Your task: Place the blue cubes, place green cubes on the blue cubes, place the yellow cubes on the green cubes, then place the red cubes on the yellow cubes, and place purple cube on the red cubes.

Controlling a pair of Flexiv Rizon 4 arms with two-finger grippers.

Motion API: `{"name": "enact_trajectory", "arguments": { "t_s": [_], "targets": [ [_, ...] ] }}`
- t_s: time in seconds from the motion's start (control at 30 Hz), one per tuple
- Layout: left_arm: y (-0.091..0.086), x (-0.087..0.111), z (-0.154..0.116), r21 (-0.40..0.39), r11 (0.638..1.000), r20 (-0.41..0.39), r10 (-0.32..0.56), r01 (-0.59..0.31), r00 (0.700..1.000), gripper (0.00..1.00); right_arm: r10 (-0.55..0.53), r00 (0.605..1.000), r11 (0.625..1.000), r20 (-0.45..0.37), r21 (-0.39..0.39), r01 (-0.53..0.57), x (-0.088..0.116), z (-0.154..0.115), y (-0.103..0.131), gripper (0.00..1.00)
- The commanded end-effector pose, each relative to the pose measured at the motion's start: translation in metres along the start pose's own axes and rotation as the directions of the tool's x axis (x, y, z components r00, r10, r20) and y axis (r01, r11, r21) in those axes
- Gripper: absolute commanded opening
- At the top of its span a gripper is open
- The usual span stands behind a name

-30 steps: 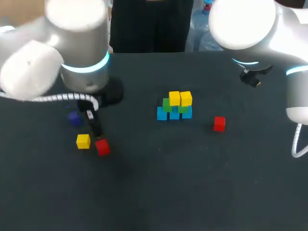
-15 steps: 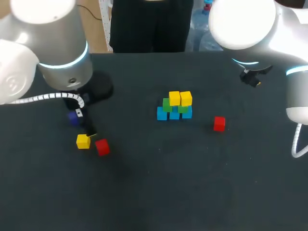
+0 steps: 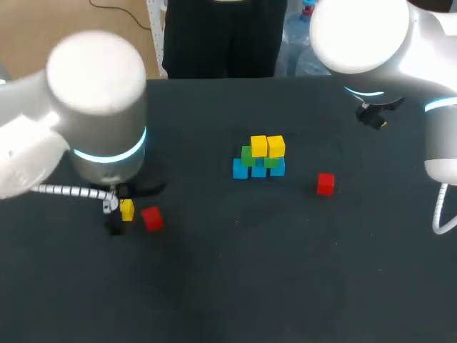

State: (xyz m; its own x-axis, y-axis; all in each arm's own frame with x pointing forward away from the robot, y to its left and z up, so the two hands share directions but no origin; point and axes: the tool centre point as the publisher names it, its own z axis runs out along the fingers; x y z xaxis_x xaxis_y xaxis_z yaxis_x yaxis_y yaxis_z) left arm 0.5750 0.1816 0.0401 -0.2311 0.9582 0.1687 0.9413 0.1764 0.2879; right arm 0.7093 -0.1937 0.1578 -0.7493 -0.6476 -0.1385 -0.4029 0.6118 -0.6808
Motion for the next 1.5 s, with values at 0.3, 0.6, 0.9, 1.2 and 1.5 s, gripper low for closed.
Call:
{"name": "enact_trajectory", "arguments": {
  "t_s": [0.3,0.6,0.9,1.2,1.5],
  "targets": [
    [0.008,-0.016,0.005,-0.050,0.993,0.092,0.113,-0.109,0.989,1.00,0.001,1.000,1.000,0.004,0.001,-0.001,0.001,0.001,0.000,1.00],
    [0.009,-0.029,0.029,-0.025,0.979,0.084,0.205,-0.204,0.975,1.00,0.001,1.000,1.000,0.004,0.001,-0.001,0.001,0.001,0.000,1.00],
    [0.015,-0.025,0.051,-0.017,0.988,0.040,0.156,-0.156,0.987,1.00,0.001,1.000,1.000,0.004,0.001,-0.001,0.001,0.001,0.000,1.00],
    [0.023,-0.025,0.052,-0.003,0.988,0.038,0.155,-0.155,0.987,0.98,0.001,1.000,1.000,0.004,0.001,-0.001,0.001,0.001,0.000,1.00],
    [0.022,-0.027,0.056,0.007,0.986,0.027,0.165,-0.165,0.986,0.00,0.001,1.000,1.000,0.004,0.001,-0.001,0.001,0.001,0.000,1.00]
  ]
}}
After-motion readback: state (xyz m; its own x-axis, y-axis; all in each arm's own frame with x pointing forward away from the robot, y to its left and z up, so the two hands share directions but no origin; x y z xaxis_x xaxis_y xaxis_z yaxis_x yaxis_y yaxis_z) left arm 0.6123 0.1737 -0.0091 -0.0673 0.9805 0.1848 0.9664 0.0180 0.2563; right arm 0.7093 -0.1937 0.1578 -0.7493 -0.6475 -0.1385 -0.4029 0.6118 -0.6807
